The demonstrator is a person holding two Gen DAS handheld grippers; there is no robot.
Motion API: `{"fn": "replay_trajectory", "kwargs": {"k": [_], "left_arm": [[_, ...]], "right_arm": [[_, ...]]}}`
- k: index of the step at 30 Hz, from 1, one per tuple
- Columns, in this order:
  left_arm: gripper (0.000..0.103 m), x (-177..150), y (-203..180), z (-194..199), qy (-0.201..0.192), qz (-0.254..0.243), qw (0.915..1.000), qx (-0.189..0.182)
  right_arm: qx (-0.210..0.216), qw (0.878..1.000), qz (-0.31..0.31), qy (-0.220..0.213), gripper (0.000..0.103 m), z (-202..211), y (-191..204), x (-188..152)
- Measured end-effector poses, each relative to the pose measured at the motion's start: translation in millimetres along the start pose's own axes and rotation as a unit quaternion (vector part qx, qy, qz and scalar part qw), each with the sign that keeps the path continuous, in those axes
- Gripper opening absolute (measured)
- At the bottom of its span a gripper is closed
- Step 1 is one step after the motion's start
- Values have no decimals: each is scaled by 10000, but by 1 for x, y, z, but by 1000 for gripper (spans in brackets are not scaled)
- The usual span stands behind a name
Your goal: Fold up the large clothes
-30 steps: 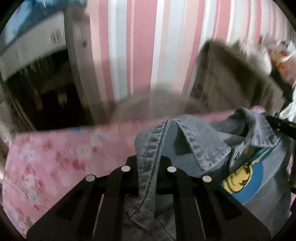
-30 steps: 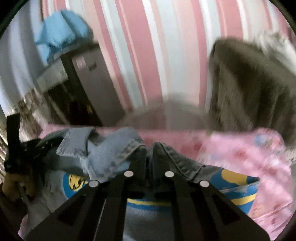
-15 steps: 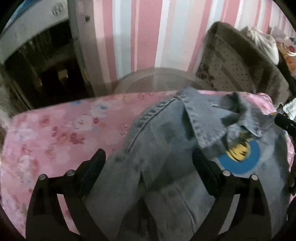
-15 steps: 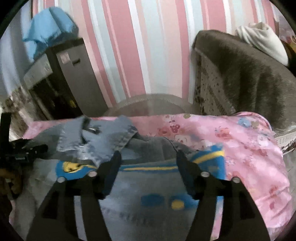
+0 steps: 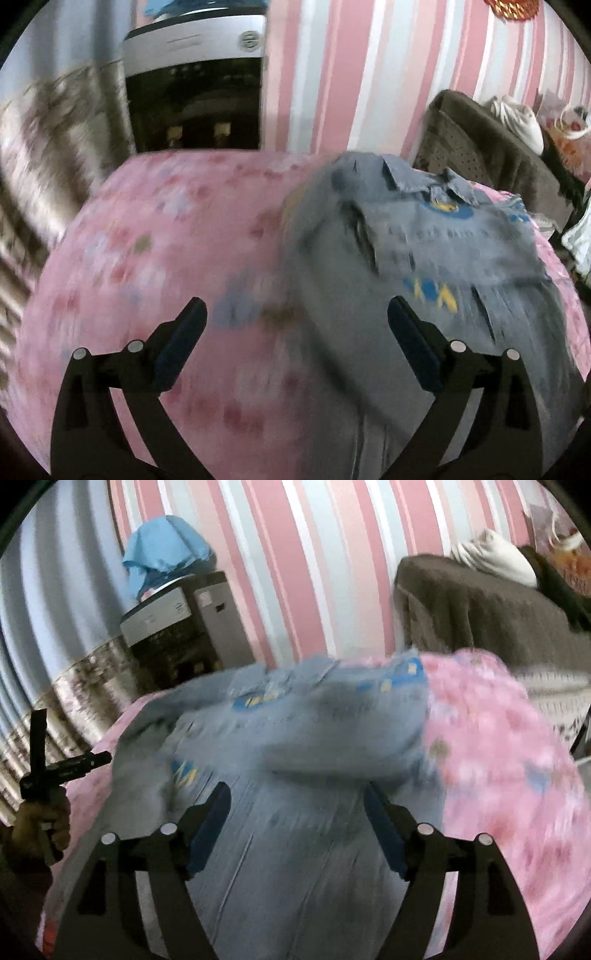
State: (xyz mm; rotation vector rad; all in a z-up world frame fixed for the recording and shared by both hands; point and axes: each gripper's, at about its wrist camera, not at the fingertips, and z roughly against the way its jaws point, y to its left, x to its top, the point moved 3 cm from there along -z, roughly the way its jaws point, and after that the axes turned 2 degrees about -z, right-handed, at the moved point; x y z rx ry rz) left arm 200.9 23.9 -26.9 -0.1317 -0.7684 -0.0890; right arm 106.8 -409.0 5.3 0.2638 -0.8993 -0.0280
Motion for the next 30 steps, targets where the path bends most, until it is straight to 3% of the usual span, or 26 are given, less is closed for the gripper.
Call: {"fn": "replay_trajectory", "kwargs": {"k": [4, 8, 18, 25, 30], "left_arm": [[98, -39, 6, 28, -1, 188, 9998, -38], [99, -62, 4, 50, -44, 123, 9999, 2], [99, -105, 11, 82, -295, 700, 9967, -269], [100, -127, -1, 100, -550, 422, 9972, -284], [100, -132, 0, 111, -665, -178, 9975, 180]], "right_arm": [[247, 9994, -118, 193, 75, 15, 17, -44], [669, 9975, 210, 108, 75, 39, 51, -79], [1146, 9898, 837, -131, 75, 60, 113, -122], [702, 9908, 1026, -543, 75, 61, 133, -128], [168, 9930, 934, -707, 75, 61, 141, -125]]}}
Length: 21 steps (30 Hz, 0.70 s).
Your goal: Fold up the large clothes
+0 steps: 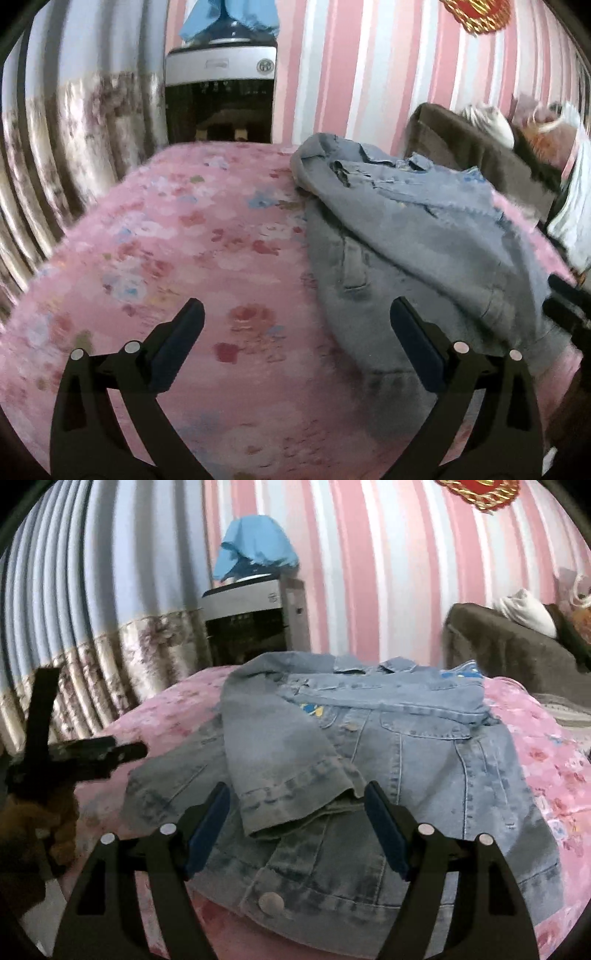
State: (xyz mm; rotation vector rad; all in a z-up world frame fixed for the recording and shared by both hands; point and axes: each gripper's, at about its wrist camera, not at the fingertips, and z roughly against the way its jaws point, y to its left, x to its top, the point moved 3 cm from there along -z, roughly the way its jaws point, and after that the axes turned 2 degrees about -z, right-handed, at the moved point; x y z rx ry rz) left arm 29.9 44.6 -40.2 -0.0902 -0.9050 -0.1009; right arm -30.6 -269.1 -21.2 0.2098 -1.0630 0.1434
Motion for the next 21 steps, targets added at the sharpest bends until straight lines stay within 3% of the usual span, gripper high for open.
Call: {"fn": "replay_trajectory", "kwargs": {"k": [5, 9, 14, 18, 21], "left_arm": [[100, -6, 6, 8, -11, -282, 9994, 202], [100, -11, 13, 5, 88, -169, 9997, 119], [100, -10, 17, 1, 129, -93, 9998, -76], [100, -8, 17, -2, 165, -75, 9996, -202], [100, -6, 16, -4, 162, -98, 9995, -246]], "right_arm": [[-195, 9988, 236, 386, 75, -17, 24, -5], [-215, 9959, 453, 751, 73, -33, 33, -8], [-277, 9895, 441, 1346, 52, -55, 30, -14], [-390, 9853, 436, 1605, 45, -66, 27, -19], [-385, 9854, 523, 1574, 24, -67, 28, -17]]}}
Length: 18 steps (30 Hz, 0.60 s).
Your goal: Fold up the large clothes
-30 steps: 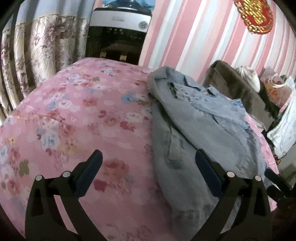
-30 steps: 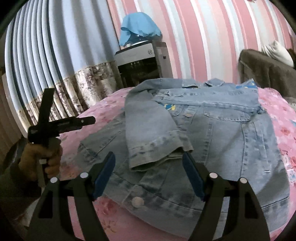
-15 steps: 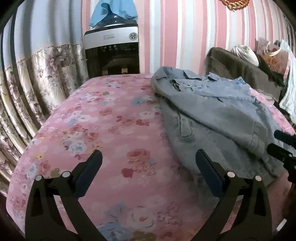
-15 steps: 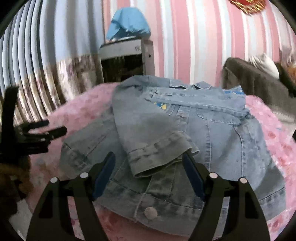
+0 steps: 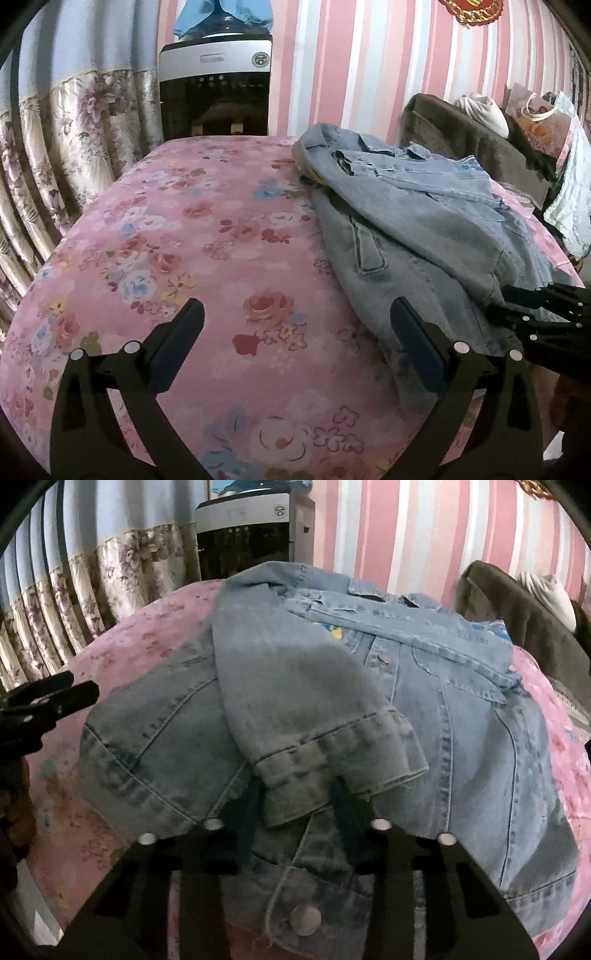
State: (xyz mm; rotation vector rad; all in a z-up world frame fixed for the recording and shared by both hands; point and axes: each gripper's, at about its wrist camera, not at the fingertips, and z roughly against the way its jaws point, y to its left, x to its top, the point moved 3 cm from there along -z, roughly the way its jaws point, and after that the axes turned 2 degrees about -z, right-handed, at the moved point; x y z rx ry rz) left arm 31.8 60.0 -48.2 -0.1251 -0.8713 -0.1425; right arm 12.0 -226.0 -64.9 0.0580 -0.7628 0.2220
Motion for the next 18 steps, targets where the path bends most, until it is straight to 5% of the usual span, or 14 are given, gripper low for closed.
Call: {"fn": "replay_trajectory", "kwargs": {"k": [2, 9, 18], "left_arm": [[100, 4, -2, 0, -18, -58, 10000, -7], [100, 39, 1, 5, -307, -190, 9993, 97], [100, 114, -16, -34, -525, -766, 9954, 216]], "right_arm": [[162, 9997, -130, -105, 9, 5, -4, 4], [866, 9893, -903, -745, 7, 45, -58, 52], [533, 9816, -1441, -1134, 7, 35, -176, 127]]}}
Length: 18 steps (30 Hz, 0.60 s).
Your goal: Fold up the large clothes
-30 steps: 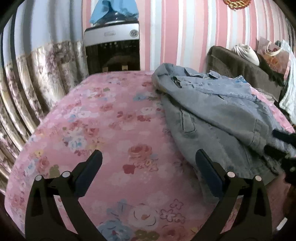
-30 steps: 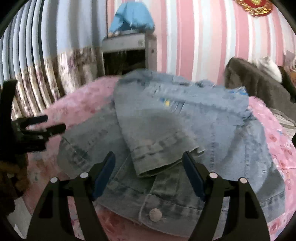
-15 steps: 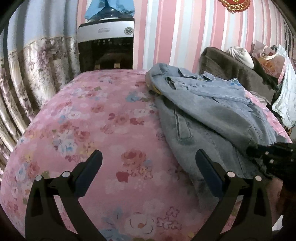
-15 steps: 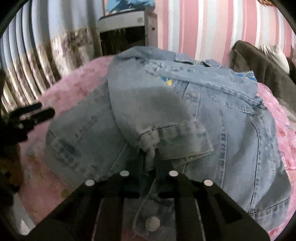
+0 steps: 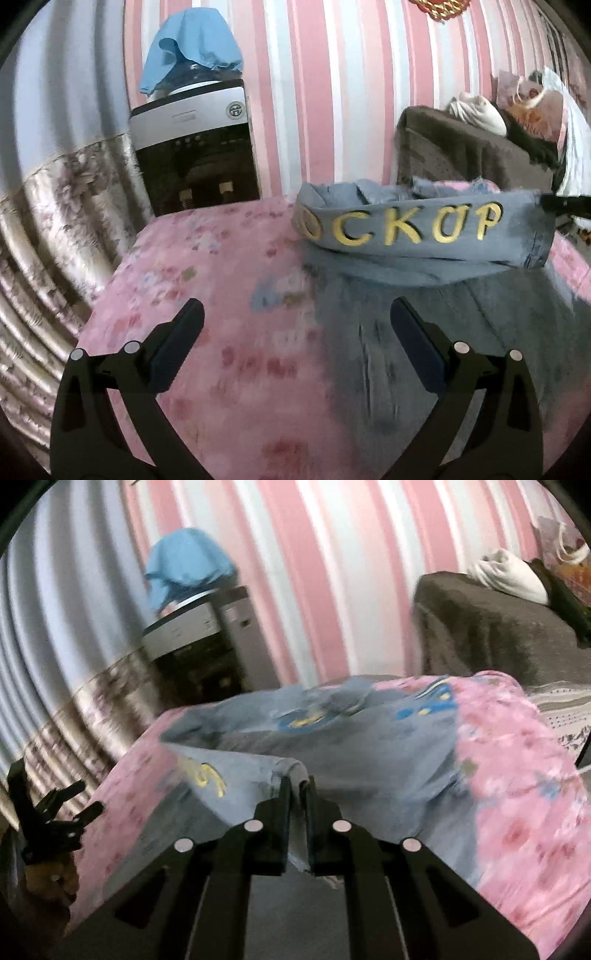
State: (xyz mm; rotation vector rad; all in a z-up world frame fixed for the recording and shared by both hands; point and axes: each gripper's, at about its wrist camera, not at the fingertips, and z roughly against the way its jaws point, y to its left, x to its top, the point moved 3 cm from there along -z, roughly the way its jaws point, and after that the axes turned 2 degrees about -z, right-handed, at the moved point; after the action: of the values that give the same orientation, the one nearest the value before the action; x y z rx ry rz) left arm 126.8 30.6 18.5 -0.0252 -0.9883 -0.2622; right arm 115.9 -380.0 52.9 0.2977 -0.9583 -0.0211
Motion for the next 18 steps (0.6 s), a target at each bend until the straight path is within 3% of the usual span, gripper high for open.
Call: {"fn": "replay_trajectory", "kwargs": {"k": [7, 12, 13, 14, 15, 16, 17, 18], "left_arm": [[100, 56, -5, -58, 90, 19, 9999, -41], [100, 82, -12, -131, 411, -32, 9991, 47], [100, 84, -13, -146, 522, 1, 9986, 89], [100, 86, -13, -162, 612, 40, 9981, 72], [100, 86, -13, -172, 671, 69, 9977, 34], [100, 86, -13, -181, 728, 119, 9973, 41], [100, 87, -12, -187, 704, 186, 9973, 38], [100, 88, -13, -190, 676, 211, 9975, 12]], "right_arm": [[-315, 9994, -93, 105, 7, -48, -62, 47], [-442, 9980, -283, 359, 8, -93, -96, 56], [-341, 9981, -338, 398, 13, -100, -100, 55], [-266, 9981, -377, 409, 25, -103, -102, 54], [-169, 9981, -418, 416, 46, -107, -105, 51], [-123, 9980, -443, 429, 84, -108, -106, 47], [-83, 9981, -450, 403, 94, -107, -107, 44], [-24, 9984, -443, 346, 94, -105, -109, 39]]}}
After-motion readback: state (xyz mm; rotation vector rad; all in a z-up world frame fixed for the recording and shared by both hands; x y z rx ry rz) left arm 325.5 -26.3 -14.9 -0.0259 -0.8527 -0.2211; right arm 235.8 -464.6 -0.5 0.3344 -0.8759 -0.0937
